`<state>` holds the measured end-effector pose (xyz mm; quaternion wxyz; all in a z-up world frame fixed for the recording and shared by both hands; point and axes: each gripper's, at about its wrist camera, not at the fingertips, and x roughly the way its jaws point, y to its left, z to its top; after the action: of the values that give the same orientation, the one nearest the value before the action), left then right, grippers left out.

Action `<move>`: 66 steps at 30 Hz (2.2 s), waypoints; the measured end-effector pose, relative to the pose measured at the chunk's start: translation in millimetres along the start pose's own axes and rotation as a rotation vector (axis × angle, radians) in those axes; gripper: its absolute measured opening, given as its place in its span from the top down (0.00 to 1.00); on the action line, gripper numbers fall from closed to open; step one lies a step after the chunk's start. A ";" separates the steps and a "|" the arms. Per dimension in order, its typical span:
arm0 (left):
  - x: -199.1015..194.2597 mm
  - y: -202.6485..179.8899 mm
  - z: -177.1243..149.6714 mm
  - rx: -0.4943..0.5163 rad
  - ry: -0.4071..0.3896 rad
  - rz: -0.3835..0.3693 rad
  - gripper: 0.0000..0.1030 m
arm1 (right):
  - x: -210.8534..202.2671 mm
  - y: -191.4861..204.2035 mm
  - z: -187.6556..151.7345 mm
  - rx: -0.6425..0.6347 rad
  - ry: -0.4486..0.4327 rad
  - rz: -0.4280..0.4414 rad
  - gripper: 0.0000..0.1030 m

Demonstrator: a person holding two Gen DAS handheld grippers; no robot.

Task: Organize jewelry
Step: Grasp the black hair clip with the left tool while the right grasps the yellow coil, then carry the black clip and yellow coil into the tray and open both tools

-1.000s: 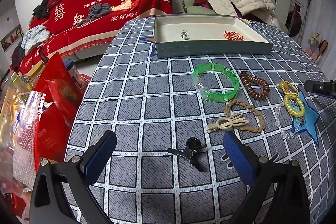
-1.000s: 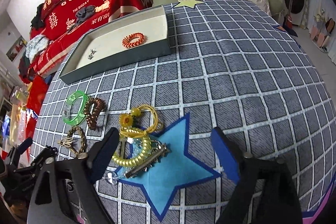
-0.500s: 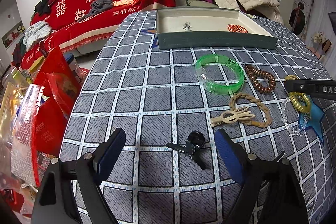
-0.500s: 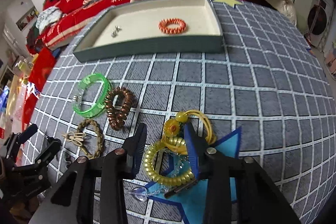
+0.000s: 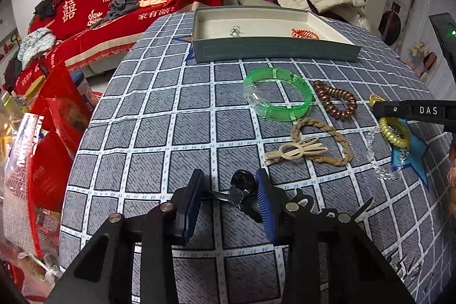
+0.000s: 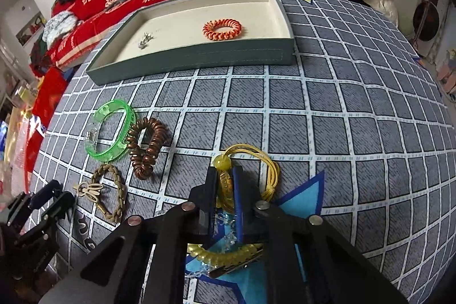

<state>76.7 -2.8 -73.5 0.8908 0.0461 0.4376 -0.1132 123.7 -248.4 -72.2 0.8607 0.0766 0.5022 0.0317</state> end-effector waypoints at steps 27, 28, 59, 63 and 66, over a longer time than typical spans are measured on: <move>-55.6 11.3 63.8 -0.033 -0.132 -0.127 0.44 | -69.9 -22.7 24.2 0.104 -0.141 0.162 0.88; -57.5 11.3 70.1 -0.031 -0.142 -0.130 0.44 | -73.1 -22.9 28.2 0.101 -0.148 0.164 0.88; 86.2 -21.2 251.9 0.022 -0.092 -0.069 0.44 | 10.2 0.6 190.2 -0.017 -0.134 0.138 0.89; 113.8 -32.4 244.4 0.036 -0.055 -0.061 0.44 | 39.9 -3.3 190.6 -0.013 -0.100 0.127 0.89; 132.2 -42.1 237.7 0.070 -0.034 -0.035 0.44 | 59.9 -6.3 187.6 -0.011 -0.076 0.116 0.89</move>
<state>327.5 -108.0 -31.5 0.8938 0.0677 0.4191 -0.1447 316.3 -265.5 -34.0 0.8762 0.1020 0.4639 0.0812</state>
